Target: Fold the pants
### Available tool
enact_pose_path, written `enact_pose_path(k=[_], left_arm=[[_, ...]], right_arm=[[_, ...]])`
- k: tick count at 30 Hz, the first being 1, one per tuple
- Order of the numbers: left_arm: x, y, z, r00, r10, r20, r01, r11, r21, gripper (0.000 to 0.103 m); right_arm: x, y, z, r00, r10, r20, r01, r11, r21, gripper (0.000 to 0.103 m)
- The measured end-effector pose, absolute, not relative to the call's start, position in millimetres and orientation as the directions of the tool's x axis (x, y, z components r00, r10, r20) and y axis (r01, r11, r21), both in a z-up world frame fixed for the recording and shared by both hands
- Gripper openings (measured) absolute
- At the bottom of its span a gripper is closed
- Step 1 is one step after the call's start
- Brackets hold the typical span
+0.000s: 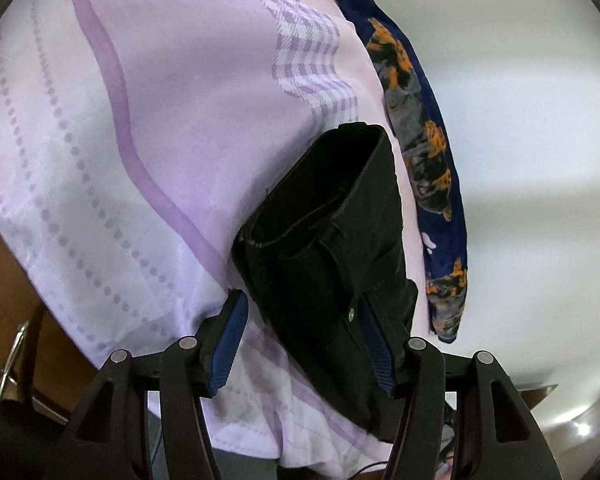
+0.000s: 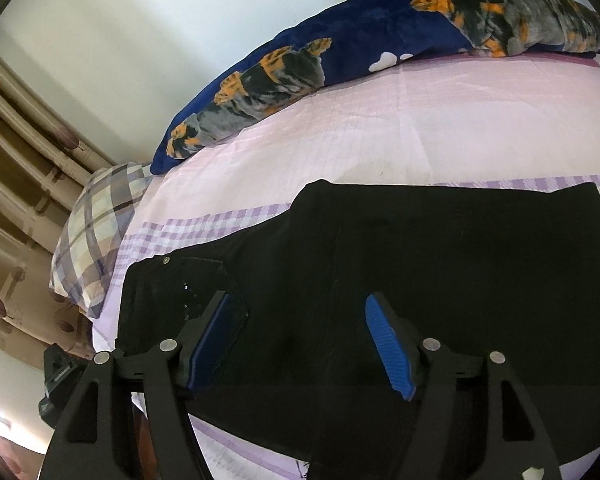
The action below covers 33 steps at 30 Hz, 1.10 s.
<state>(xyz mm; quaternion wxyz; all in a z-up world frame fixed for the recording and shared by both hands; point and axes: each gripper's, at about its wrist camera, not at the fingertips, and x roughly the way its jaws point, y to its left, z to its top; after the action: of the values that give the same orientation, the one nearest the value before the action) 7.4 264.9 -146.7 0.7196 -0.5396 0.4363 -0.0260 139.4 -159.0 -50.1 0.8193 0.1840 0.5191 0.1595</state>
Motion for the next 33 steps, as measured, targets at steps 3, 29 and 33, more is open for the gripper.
enact_pose_path(k=[3, 29, 33], left_arm=[[10.1, 264.9, -151.1, 0.633, -0.511, -0.582, -0.423, 0.401, -0.813, 0.058], [74.0, 66.4, 8.8, 0.606, -0.558, -0.567, 0.209, 0.799, -0.563, 0.025], [82.7, 3.1, 1.2, 0.512, -0.61, -0.604, 0.324, 0.789, -0.522, 0.025]], right_arm=[[138.2, -155.4, -48.6, 0.409, 0.452, -0.793, -0.074, 0.882, 0.465, 0.067], [109.0, -281.1, -11.0, 0.555, 0.333, -0.763, 0.108, 0.88, 0.462, 0.067], [101.6, -311.1, -6.3, 0.58, 0.305, -0.756, 0.14, 0.876, 0.461, 0.067]])
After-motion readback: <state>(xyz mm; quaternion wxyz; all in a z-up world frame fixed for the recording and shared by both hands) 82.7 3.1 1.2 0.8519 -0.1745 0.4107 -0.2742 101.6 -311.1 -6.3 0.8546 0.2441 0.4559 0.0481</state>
